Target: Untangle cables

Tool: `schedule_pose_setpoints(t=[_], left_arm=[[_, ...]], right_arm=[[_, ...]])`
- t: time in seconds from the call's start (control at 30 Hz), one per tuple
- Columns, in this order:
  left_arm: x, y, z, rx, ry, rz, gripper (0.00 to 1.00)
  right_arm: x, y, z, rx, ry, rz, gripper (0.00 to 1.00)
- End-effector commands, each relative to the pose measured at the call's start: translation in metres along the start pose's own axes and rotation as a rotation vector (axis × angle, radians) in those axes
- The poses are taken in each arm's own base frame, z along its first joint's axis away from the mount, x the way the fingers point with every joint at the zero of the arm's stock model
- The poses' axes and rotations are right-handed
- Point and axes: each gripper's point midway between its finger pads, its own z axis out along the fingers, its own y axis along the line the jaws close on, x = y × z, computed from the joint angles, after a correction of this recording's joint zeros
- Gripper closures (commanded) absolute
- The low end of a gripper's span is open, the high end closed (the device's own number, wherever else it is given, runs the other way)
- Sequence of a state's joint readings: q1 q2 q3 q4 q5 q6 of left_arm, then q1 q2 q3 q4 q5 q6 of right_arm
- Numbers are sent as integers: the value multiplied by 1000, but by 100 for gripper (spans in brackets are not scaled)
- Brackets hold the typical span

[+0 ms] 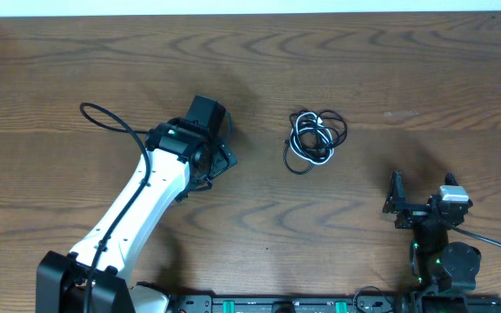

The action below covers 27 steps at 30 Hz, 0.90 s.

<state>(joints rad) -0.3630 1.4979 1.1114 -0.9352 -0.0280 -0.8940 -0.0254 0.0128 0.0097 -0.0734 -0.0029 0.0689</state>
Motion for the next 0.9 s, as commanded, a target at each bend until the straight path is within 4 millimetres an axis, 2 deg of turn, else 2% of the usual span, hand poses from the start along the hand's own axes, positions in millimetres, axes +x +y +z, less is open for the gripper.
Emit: schedule_pose_setpoints(t=[0.0,0.17,0.43,0.77,0.87], left_arm=[[2,-2,0,5,11,-6,2],[18,-13,-1,69,102,-5,2],[27,-20,-3,72,108,-12,2],[44,-61,-7,182,65,90,2],[47,-65,-6,174,32,91,2]], right_arm=[[2,-1,0,6,3,12,1],[2,-1,0,6,3,12,1],[2,-1,0,6,3,12,1],[2,-1,0,6,3,12,1],[2,-1,0,6,3,12,1]])
